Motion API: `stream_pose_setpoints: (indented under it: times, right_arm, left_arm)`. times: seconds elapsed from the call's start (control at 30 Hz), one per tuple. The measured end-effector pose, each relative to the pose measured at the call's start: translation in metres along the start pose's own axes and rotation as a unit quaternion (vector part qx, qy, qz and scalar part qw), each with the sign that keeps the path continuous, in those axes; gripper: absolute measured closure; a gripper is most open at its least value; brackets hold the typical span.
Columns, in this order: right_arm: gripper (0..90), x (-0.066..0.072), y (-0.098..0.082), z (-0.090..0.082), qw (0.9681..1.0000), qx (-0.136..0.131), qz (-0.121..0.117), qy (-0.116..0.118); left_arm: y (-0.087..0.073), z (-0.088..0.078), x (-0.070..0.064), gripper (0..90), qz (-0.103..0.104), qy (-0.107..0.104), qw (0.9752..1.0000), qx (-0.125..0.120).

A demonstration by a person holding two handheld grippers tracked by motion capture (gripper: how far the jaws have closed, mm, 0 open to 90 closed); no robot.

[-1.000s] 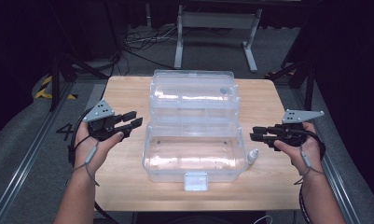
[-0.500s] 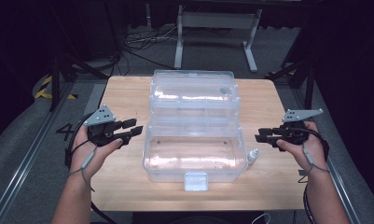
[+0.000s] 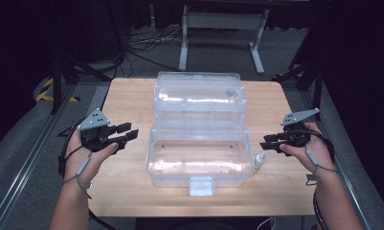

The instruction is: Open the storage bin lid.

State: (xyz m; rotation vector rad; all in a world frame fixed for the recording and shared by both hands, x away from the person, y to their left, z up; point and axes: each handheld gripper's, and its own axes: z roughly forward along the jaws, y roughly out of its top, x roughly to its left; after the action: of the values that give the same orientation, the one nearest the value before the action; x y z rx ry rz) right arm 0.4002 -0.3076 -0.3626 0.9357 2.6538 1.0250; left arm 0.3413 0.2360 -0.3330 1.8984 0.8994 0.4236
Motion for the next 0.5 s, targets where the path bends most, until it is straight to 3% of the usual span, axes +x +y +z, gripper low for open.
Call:
stream_pose_setpoints:
  times: [0.17, 0.5]
  right_arm:
    - [62.8, 0.0, 0.004, 0.005, 0.9991, 0.04, -0.013, -0.006]
    - [62.4, 0.001, 0.013, 0.013, 0.9933, 0.105, -0.047, -0.015]
  left_arm:
    - [0.001, 0.0, -0.001, 59.7, 0.001, 0.001, 1.0, 0.002]
    - [-0.001, -0.001, 0.001, 59.1, 0.0, 0.007, 1.0, 0.004]
